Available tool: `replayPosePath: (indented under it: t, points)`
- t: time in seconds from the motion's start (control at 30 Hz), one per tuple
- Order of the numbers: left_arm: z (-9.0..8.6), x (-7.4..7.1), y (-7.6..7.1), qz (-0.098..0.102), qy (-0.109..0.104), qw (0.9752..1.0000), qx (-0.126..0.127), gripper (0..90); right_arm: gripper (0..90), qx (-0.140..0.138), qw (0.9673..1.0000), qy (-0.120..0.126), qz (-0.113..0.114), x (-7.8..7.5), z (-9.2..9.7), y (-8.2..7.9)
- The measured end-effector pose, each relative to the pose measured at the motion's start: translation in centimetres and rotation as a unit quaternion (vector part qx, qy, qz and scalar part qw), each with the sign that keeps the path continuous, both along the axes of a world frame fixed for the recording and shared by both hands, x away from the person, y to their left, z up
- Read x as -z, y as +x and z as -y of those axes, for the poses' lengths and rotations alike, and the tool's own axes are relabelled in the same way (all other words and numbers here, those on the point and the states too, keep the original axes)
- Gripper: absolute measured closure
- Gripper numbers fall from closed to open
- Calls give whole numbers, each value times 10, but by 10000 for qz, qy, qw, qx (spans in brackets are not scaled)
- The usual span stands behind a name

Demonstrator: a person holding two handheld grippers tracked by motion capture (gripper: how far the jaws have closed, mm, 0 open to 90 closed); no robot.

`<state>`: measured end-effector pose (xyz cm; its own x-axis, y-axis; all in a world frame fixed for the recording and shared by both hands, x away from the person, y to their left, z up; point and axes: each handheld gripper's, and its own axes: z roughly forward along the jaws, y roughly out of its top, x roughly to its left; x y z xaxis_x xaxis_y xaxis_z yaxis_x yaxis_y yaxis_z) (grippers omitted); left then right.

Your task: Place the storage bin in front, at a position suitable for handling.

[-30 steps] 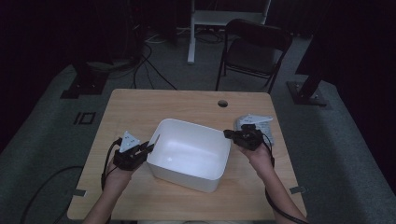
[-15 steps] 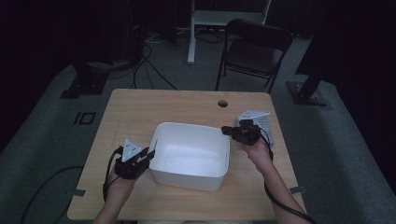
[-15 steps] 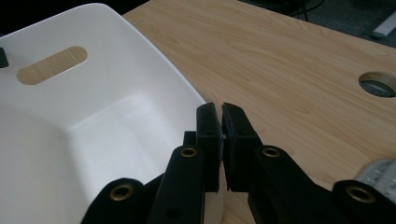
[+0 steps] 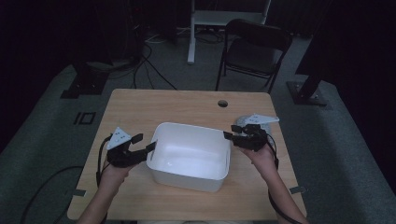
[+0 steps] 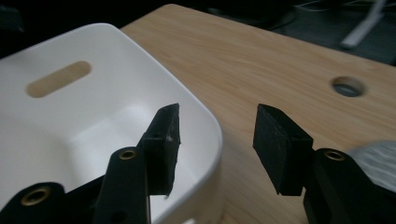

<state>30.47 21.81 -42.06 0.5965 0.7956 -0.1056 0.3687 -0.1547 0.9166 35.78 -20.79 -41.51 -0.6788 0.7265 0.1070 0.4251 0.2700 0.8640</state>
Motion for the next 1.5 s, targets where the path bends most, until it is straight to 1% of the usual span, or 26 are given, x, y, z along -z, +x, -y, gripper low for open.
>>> replayPosePath:
  t: [0.03, 0.07, 0.1, 0.13, 0.17, 0.23, 0.3, 0.33, 0.37, 0.43, 0.53, 0.6, 0.63, 0.67, 0.7, 0.8, 0.83, 0.87, 0.9, 0.93, 0.97, 1.03, 1.1, 1.23, 1.37, 1.5]
  points:
    - [-1, 0, 5, 4, 49, 10000, -58, 369, 499, -29, 9999, -22, -96, 0, 1, -3]
    - [-1, 0, 8, 21, 61, 10000, -30, 369, 451, 40, 9998, 14, -179, -1, 2, -5]
    - [-1, 0, 13, 69, 42, 9999, 74, 369, 424, 110, 9997, 93, -200, -1, 2, -8]
    - [0, 1, 19, 73, 169, 9998, 101, 369, 372, 137, 9995, 180, -199, 0, 2, -12]
    - [1, 1, 24, 39, 217, 9997, 141, 369, 356, 183, 9996, 151, -152, 0, 0, -17]
    - [2, 3, 34, -84, 206, 9996, 196, 368, 360, 252, 9995, 171, -28, 1, -2, -25]
    - [3, 5, 43, -159, 162, 9996, 192, 369, 367, 342, 9993, 142, -43, 3, -6, -30]
    - [4, 6, 47, -173, 204, 9995, 190, 371, 365, 366, 9992, 148, -45, 4, -7, -31]
    - [5, 8, 51, -185, 226, 9995, 158, 388, 366, 412, 9991, 129, -52, 5, -8, -32]
    - [7, 11, 57, -203, 185, 9993, 254, 410, 366, 515, 9986, 109, -86, 8, -10, -32]
    - [11, 14, 64, -206, 351, 9989, 241, 448, 366, 591, 9981, 34, -153, 11, -13, -30]
    - [12, 16, 67, -266, 338, 9988, 247, 525, 380, 617, 9978, 43, -227, 14, -14, -27]
    - [12, 17, 69, -308, 312, 9986, 289, 526, 393, 635, 9977, 28, -225, 15, -15, -27]
    - [13, 18, 70, -316, 361, 9983, 329, 571, 406, 600, 9978, 23, -281, 17, -16, -26]
    - [15, 19, 71, -302, 437, 9981, 301, 581, 416, 596, 9978, 10, -305, 18, -17, -26]
    - [18, 22, 75, -361, 461, 9978, 303, 607, 494, 586, 9974, -60, -404, 21, -20, -24]
    - [19, 22, 75, -379, 437, 9978, 315, 621, 530, 647, 9972, -70, -375, 22, -20, -25]
    - [19, 22, 75, -379, 437, 9978, 315, 651, 530, 647, 9972, -70, -375, 22, -20, -25]
    - [23, 21, 75, -322, 575, 9975, 249, 651, 552, 632, 9972, -74, -404, 23, -21, -24]
    - [24, 21, 75, -336, 557, 9974, 313, 686, 583, 641, 9967, -180, -464, 24, -22, -23]
    - [25, 21, 74, -313, 574, 9974, 301, 734, 587, 636, 9966, -169, -497, 23, -21, -22]
    - [26, 21, 73, -299, 622, 9972, 276, 752, 610, 642, 9964, -85, -549, 22, -20, -21]
    - [27, 21, 73, -303, 629, 9973, 238, 759, 636, 684, 9960, -72, -565, 21, -19, -21]
    - [28, 21, 71, -304, 651, 9973, 164, 763, 682, 770, 9956, -162, -505, 18, -21, -21]
    - [25, 21, 68, -353, 562, 9977, 156, 760, 704, 801, 9953, -276, -464, 16, -23, -19]
    - [23, 22, 63, -350, 581, 9976, 143, 749, 724, 836, 9950, -239, -488, 16, -24, -15]
